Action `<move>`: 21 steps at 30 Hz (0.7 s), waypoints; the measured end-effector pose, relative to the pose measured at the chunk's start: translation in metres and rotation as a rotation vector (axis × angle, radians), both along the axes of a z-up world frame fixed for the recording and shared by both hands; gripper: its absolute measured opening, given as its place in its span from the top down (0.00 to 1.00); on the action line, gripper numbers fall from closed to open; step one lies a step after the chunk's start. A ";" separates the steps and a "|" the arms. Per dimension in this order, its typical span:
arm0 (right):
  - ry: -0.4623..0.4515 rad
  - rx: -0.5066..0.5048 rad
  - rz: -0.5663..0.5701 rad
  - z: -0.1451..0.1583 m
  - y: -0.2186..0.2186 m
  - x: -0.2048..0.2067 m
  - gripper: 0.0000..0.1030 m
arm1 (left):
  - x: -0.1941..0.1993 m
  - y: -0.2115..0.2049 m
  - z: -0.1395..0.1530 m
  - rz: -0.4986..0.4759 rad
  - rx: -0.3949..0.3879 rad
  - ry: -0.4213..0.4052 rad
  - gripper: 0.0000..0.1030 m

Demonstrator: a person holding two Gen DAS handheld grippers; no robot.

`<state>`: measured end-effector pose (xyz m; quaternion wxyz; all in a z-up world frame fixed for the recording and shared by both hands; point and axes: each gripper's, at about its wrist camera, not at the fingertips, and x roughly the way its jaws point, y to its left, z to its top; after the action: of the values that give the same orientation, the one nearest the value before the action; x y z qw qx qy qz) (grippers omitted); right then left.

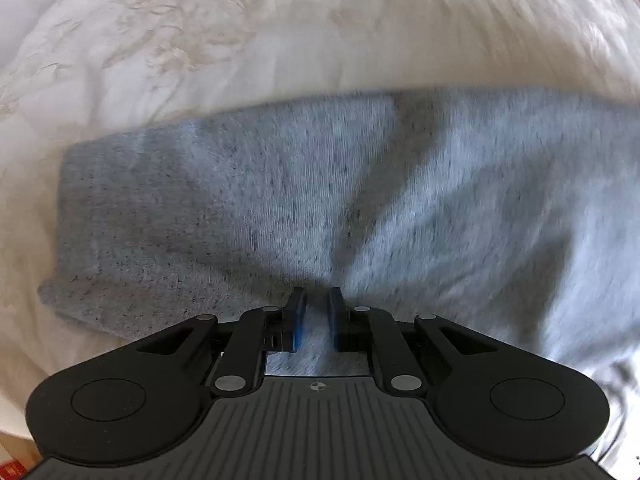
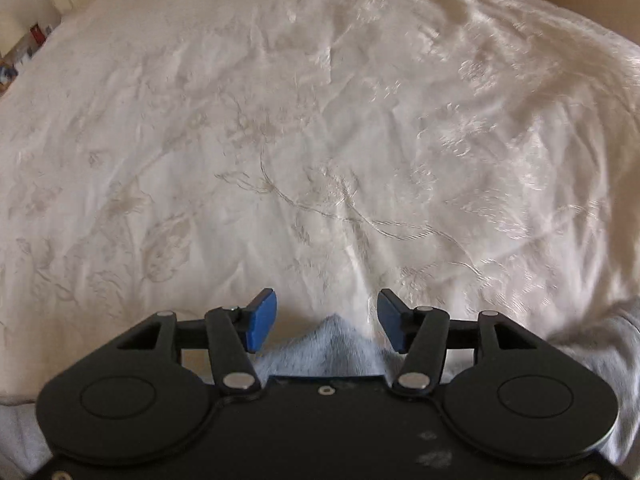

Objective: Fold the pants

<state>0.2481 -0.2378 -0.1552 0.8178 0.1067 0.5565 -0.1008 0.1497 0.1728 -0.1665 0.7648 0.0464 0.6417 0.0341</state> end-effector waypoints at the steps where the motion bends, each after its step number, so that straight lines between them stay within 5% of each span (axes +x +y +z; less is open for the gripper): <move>1: 0.024 -0.005 0.017 -0.005 0.001 0.001 0.42 | 0.004 -0.002 0.007 0.008 -0.005 -0.019 0.88; 7: 0.074 0.011 0.074 -0.016 0.002 -0.037 0.49 | 0.050 -0.048 0.042 -0.019 -0.088 -0.137 0.88; 15: 0.061 0.063 0.067 -0.021 -0.003 -0.077 0.51 | 0.120 -0.154 0.032 -0.176 -0.205 -0.195 0.88; 21: 0.059 0.080 0.079 -0.026 -0.004 -0.083 0.51 | 0.113 -0.200 -0.013 -0.272 -0.210 -0.070 0.88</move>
<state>0.1655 -0.2421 -0.1811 0.7996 0.1142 0.5875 -0.0491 0.2625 -0.0277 -0.1795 0.7850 0.0515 0.6023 -0.1354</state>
